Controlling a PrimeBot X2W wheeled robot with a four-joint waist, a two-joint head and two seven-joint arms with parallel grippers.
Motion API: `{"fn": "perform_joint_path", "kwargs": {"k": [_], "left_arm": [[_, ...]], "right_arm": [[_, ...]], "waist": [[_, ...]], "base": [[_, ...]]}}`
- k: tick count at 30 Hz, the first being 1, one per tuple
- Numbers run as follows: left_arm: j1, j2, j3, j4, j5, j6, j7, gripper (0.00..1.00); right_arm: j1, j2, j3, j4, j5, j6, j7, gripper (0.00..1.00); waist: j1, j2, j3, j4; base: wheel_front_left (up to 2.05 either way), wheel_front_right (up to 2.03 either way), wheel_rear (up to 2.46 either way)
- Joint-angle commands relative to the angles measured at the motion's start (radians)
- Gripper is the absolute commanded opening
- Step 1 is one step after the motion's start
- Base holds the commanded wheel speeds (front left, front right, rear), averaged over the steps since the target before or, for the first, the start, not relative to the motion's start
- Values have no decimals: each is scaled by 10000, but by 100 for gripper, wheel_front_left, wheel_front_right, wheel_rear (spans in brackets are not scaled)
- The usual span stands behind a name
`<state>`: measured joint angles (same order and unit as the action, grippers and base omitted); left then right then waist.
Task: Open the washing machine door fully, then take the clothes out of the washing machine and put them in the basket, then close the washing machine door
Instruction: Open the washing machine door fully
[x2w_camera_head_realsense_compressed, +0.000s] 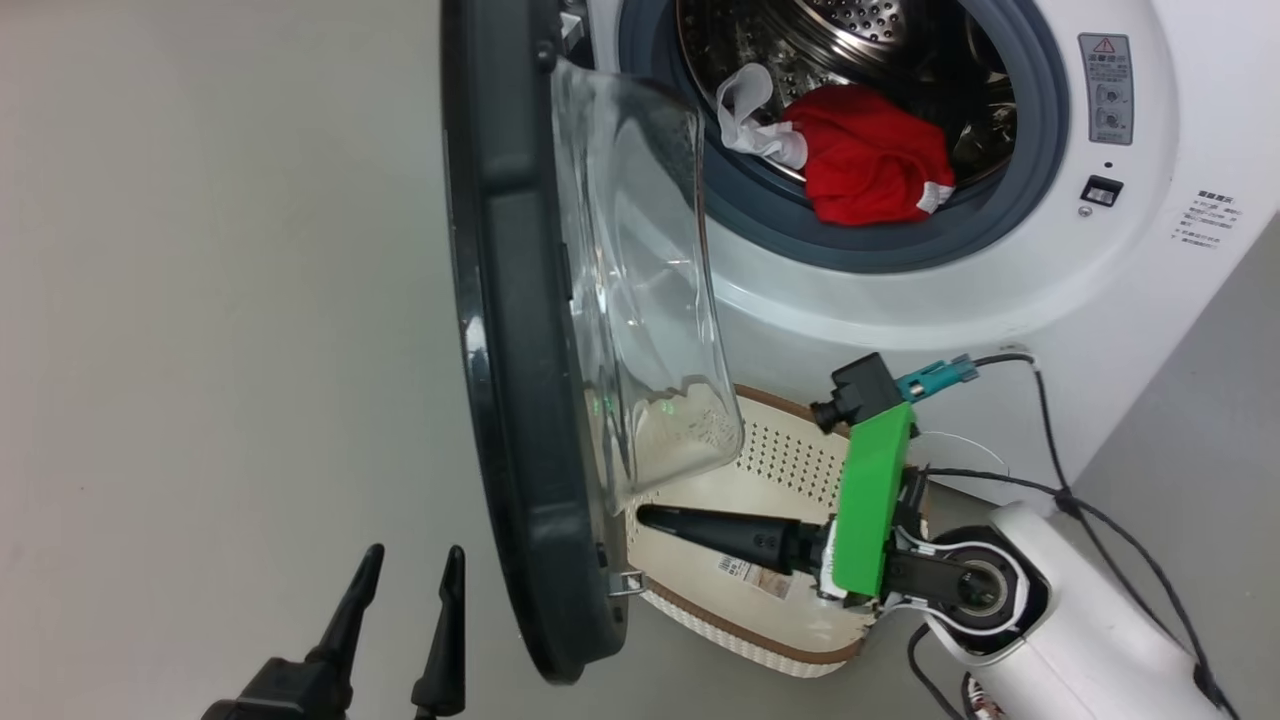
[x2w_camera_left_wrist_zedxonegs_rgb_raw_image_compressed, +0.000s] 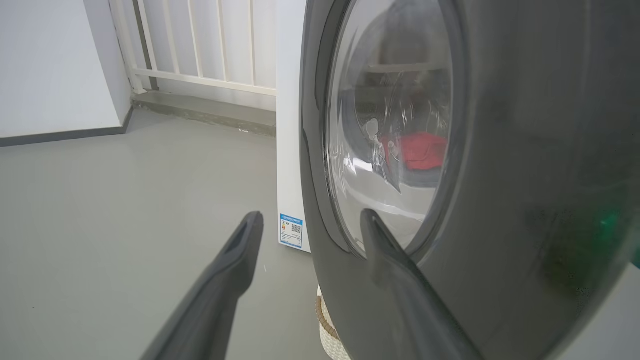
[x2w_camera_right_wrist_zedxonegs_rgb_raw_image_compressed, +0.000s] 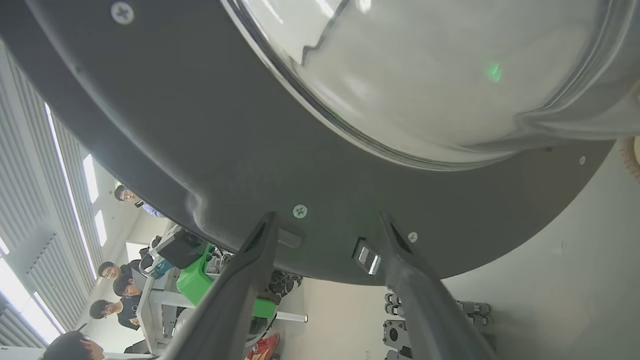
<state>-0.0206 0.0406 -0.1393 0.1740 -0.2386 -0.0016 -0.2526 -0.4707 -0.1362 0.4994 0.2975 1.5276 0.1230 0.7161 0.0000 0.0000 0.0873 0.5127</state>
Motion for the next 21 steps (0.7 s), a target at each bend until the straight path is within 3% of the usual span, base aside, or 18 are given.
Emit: {"fn": "perform_joint_path", "kwargs": {"k": [1,21], "left_arm": [[-216,97,365,-192,87,-51,-92,100],[-111,97,668,-197,86,-41,-92,100]], "right_arm": [[88,12,52,-243,-189,77,-134,100],[1094,-2052,1057,120,-1100,77,-2884,100]], "waist": [[0,0,-9,-49],[0,0,-133,-709]], "base": [[0,0,0],[0,0,0]]}}
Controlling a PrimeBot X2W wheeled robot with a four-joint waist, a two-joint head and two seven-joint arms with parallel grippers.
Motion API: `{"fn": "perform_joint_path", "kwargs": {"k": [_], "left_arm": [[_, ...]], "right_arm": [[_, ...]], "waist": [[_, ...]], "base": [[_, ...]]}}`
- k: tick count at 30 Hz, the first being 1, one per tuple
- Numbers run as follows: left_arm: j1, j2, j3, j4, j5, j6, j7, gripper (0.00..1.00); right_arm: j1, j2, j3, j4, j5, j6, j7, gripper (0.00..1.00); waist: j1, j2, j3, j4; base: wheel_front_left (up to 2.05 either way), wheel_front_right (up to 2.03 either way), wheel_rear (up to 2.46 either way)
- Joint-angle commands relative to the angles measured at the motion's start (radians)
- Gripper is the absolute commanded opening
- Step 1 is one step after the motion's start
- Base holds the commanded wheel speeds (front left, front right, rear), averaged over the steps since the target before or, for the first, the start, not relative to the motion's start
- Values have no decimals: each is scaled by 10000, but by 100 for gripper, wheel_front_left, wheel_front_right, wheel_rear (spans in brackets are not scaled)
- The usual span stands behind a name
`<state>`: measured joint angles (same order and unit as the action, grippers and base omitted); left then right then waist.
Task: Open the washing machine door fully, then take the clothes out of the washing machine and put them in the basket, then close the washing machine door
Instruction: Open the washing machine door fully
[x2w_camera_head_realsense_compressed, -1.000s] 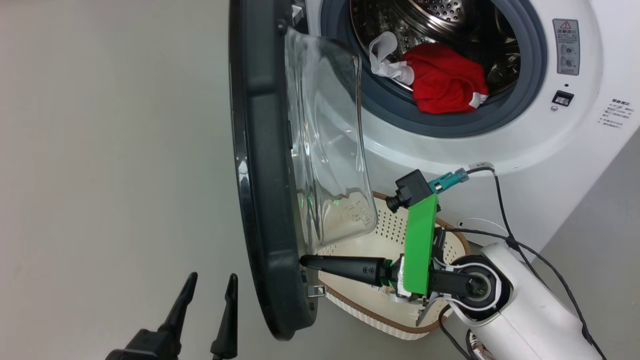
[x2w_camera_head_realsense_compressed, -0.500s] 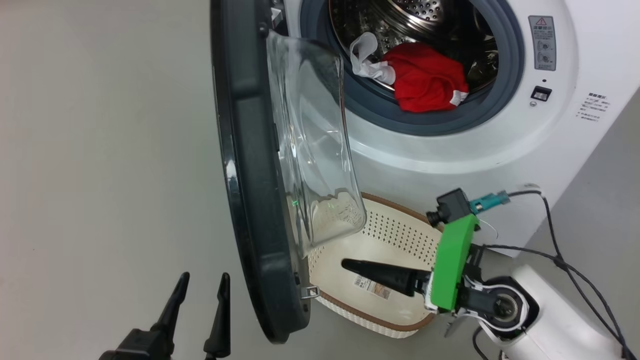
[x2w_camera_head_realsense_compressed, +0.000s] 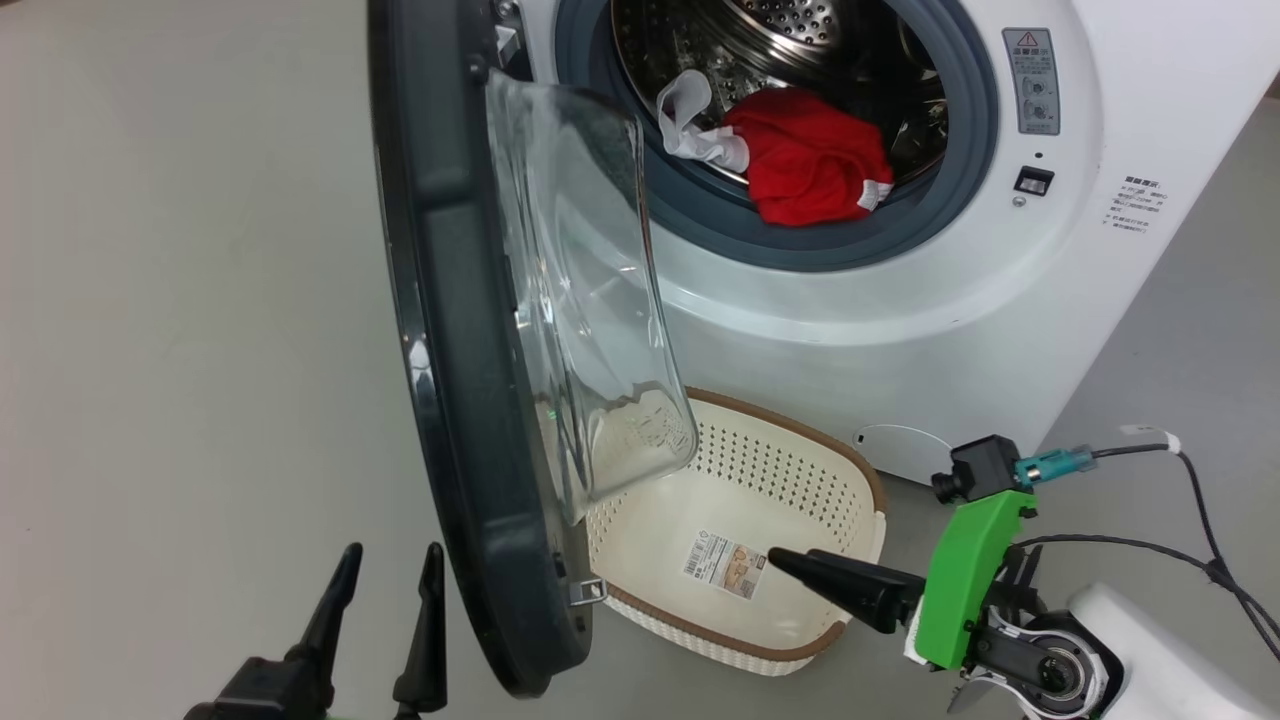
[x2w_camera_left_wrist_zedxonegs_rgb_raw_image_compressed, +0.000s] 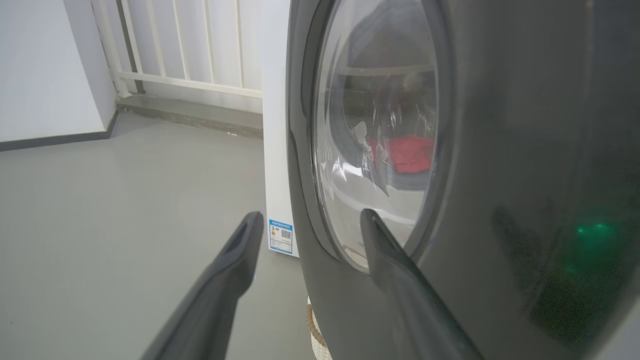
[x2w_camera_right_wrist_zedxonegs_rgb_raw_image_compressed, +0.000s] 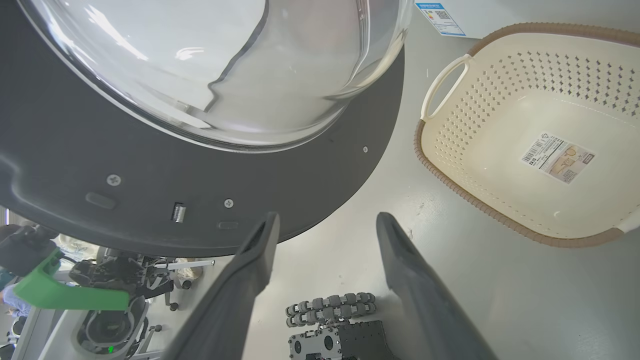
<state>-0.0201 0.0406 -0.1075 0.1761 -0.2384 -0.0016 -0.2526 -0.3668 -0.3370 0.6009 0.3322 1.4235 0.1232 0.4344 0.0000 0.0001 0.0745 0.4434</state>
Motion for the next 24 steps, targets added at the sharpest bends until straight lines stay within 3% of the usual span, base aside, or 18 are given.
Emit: {"fn": "perform_joint_path", "kwargs": {"k": [1,10,24], "left_arm": [[-105,97,359,-223,82,-38,-92,100],[5,97,445,-240,79,-23,-92,100],[55,97,639,-190,79,-46,-92,100]], "right_arm": [[90,-136,107,-191,-81,75,-216,100],[327,-910,559,66,-345,75,-1857,100],[288,-1591,2176,597,-1592,75,-5953,100]], "waist": [[0,-1,-8,-37],[0,-1,-69,-168],[0,-1,-103,-335]], "base": [[0,0,0],[0,0,0],[0,0,0]]}}
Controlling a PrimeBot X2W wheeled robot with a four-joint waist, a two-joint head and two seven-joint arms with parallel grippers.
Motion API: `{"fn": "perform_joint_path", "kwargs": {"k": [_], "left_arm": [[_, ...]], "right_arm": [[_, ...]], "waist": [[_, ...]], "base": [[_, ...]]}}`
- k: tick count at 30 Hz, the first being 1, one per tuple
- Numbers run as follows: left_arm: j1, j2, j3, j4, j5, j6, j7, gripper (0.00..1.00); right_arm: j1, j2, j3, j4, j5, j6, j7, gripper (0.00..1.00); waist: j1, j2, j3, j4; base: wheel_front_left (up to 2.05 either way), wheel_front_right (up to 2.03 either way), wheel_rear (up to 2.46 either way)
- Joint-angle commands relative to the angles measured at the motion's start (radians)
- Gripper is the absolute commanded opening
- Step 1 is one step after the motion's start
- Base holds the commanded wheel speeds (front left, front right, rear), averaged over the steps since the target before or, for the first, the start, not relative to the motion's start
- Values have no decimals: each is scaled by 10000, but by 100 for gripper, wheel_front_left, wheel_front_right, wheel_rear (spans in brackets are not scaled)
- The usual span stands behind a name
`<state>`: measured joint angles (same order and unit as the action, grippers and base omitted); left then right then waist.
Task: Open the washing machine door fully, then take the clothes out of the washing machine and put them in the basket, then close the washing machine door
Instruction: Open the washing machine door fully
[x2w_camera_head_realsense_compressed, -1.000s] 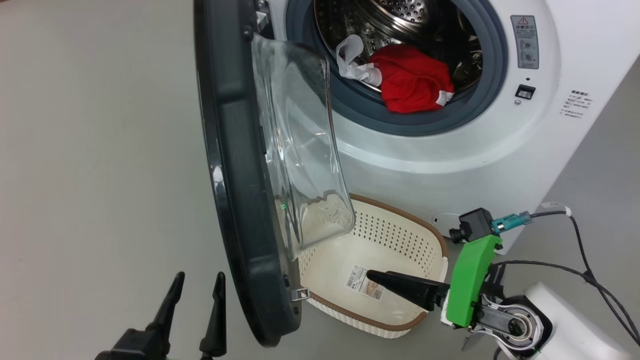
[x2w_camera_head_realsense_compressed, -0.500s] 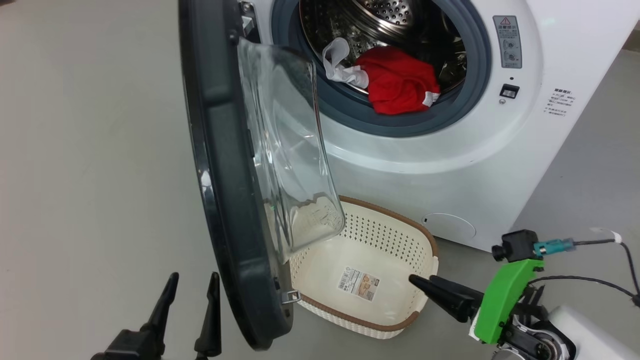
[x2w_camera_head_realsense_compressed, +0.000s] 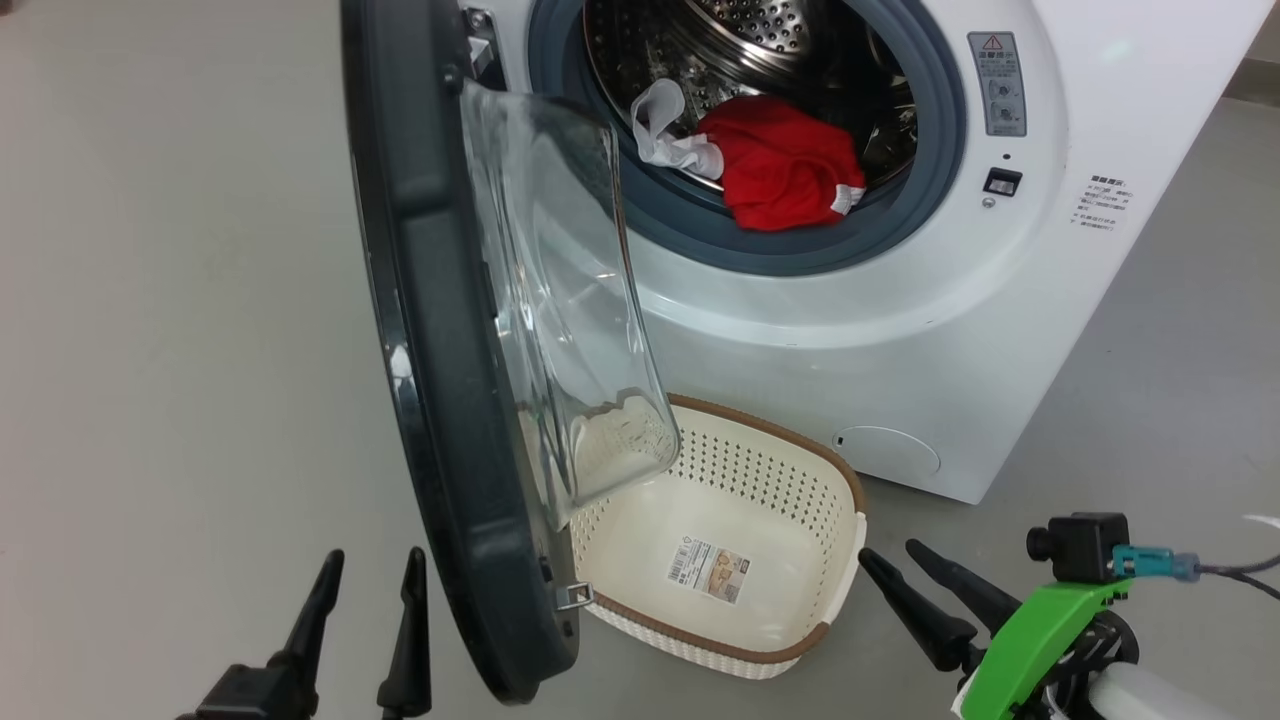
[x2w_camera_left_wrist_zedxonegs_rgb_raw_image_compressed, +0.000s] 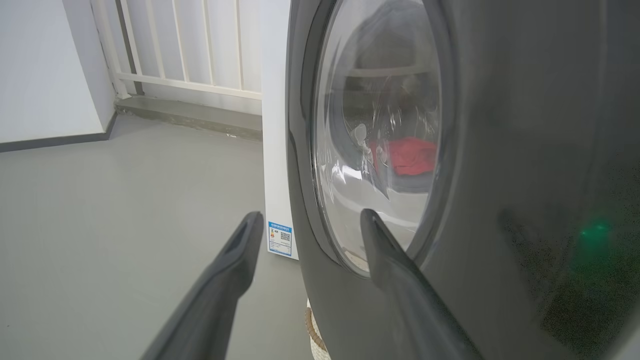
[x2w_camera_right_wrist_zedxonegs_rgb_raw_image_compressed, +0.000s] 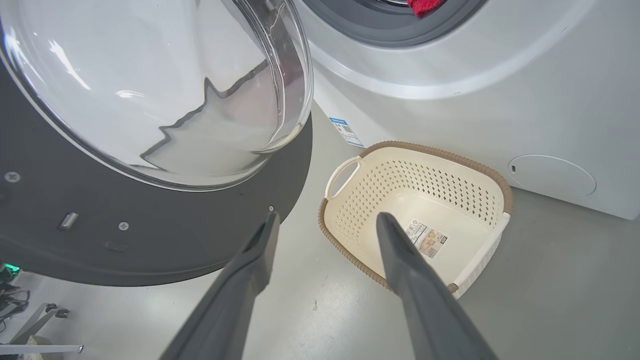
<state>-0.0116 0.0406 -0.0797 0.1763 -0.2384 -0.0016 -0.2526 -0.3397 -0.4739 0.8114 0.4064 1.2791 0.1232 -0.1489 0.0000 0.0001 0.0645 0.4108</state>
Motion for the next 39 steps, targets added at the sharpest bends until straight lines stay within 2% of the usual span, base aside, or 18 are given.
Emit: {"fn": "perform_joint_path", "kwargs": {"k": [1,5,8,19,28,39], "left_arm": [[-25,97,371,-187,79,-48,-92,100],[7,97,387,-163,71,-48,-92,100],[25,97,389,-159,61,-56,-92,100],[78,97,387,-130,75,-56,-92,100],[120,97,420,-105,110,-94,-92,100],[94,97,460,-81,157,-152,-92,100]], "right_arm": [[4,-233,234,-92,-239,75,-381,100],[-36,-233,669,216,-679,75,-991,100],[-6,-118,632,416,-970,75,-1110,100],[1100,779,-2121,217,-3558,75,-1127,100],[2050,1600,-3882,-465,-5889,75,-1128,100],[2526,2459,-5880,-1040,-7768,75,-1128,100]], "waist": [[0,-1,-12,-24],[0,-1,-44,-79],[0,-1,-52,-113],[0,-1,-137,-113],[0,-1,-188,-90],[0,-1,-185,-103]], "base": [[0,0,0],[0,0,0],[0,0,0],[0,0,0],[0,0,0],[0,0,0]]}}
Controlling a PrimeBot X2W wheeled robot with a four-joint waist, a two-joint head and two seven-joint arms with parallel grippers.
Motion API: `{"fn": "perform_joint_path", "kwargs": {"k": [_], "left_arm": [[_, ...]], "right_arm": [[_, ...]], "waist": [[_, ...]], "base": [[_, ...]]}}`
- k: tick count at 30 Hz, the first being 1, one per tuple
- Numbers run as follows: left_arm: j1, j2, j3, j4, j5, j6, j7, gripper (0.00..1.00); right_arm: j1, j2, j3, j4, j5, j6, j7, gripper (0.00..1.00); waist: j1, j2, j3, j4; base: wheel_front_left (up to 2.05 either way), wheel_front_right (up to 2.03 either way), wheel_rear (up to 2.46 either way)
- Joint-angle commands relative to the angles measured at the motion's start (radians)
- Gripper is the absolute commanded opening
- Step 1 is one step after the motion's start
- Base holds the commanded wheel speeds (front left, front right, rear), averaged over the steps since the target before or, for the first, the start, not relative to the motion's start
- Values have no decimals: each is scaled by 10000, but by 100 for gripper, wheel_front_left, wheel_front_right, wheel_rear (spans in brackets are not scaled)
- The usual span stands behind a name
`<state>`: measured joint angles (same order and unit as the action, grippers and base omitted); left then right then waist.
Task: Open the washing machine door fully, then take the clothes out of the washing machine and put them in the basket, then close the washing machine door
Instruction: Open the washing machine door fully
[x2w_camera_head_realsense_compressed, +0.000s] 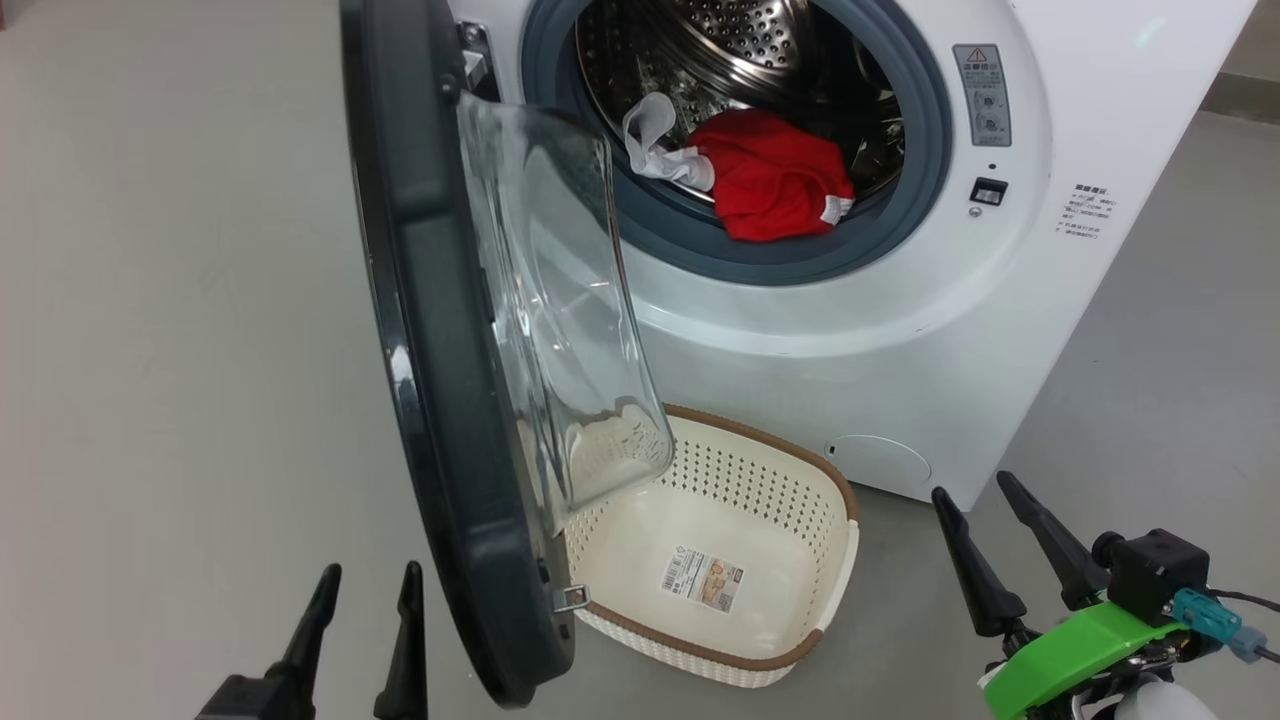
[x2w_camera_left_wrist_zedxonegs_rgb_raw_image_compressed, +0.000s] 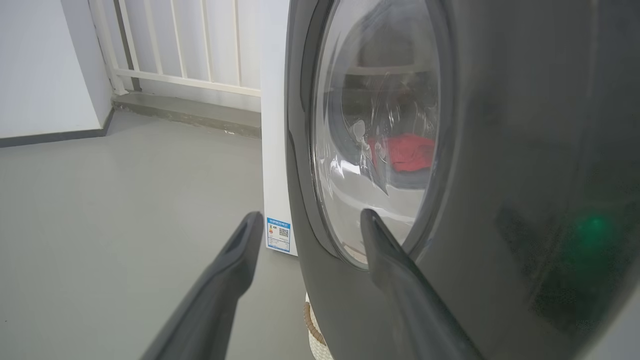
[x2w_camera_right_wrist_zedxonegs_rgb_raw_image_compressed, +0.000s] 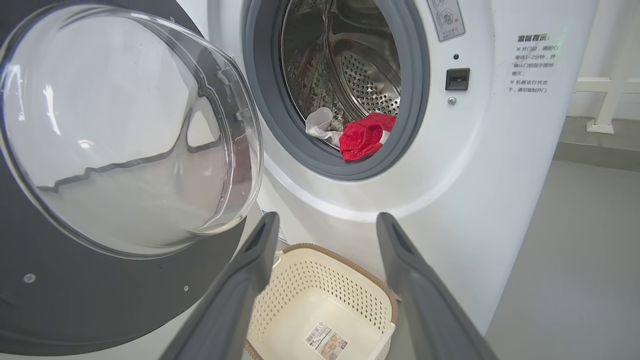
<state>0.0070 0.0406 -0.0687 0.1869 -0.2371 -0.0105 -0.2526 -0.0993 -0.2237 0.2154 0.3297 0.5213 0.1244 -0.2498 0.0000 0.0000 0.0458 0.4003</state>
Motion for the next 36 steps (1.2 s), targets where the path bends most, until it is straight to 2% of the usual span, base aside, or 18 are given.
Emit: {"fn": "perform_joint_path", "kwargs": {"k": [1,9,15,33,34,35,36], "left_arm": [[-99,97,351,-186,148,-67,-92,100],[-113,97,352,-193,164,-63,-92,100],[-134,97,339,-172,130,-47,-92,100],[-131,97,345,-181,85,0,-92,100],[-134,97,352,-174,85,0,-92,90],[-135,97,364,-169,87,-1,-92,75],[-134,97,382,-168,88,-5,-92,30]], "right_arm": [[141,6,-47,-313,-372,63,-120,100],[377,402,-774,-698,-1101,63,-120,100],[729,588,-1020,-459,-1345,63,-120,100],[949,762,-1251,-250,-1605,63,-120,100],[948,764,-1259,-256,-1620,63,-120,100],[946,774,-1270,-261,-1628,63,-120,100],[947,783,-1280,-267,-1636,63,-120,100]], "waist": [[0,0,1,6],[0,0,2,41],[0,0,19,65],[0,0,-4,1],[0,0,-10,8],[0,0,-18,14],[0,0,-28,20]], "base": [[0,0,0],[0,0,0],[0,0,0],[0,0,0],[0,0,0],[0,0,0],[0,0,0]]}}
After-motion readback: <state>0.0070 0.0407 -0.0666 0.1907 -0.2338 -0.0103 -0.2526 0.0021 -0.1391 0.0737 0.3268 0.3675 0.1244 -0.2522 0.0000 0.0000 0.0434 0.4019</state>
